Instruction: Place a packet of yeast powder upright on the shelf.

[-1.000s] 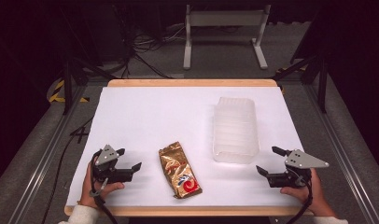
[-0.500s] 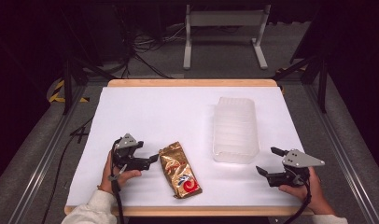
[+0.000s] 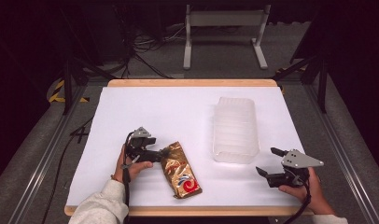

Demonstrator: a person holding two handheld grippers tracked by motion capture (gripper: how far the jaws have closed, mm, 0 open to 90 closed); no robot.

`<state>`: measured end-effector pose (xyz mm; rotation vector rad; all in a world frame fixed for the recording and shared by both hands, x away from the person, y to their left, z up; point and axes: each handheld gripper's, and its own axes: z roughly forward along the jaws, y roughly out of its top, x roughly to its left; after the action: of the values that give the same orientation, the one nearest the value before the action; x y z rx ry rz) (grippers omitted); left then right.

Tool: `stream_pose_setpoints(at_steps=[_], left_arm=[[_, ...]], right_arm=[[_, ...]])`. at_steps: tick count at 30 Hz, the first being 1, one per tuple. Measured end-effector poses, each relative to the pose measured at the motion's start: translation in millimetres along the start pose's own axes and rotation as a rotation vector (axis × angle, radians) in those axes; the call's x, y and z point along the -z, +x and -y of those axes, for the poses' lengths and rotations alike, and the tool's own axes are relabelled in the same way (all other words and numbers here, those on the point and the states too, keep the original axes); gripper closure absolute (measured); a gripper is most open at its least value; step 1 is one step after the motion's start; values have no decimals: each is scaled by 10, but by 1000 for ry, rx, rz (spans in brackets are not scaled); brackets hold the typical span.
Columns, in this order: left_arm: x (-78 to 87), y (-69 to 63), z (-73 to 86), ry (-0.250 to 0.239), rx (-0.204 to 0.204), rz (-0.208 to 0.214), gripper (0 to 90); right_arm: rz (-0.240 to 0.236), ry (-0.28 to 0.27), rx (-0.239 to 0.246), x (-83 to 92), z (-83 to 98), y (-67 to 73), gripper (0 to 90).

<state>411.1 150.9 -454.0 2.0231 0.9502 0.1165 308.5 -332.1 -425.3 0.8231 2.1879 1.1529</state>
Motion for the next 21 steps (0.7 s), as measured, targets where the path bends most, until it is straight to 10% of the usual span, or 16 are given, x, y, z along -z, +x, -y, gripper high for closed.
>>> stream_pose_setpoints(at_steps=[16, 21], left_arm=[[-3, 30, 28, 47, 21, 158, 600], [4, 14, 21, 50, 8, 150, 741]], right_arm=[[-5, 29, 8, -30, 5, 14, 128], [-3, 41, 8, -40, 9, 15, 129]])
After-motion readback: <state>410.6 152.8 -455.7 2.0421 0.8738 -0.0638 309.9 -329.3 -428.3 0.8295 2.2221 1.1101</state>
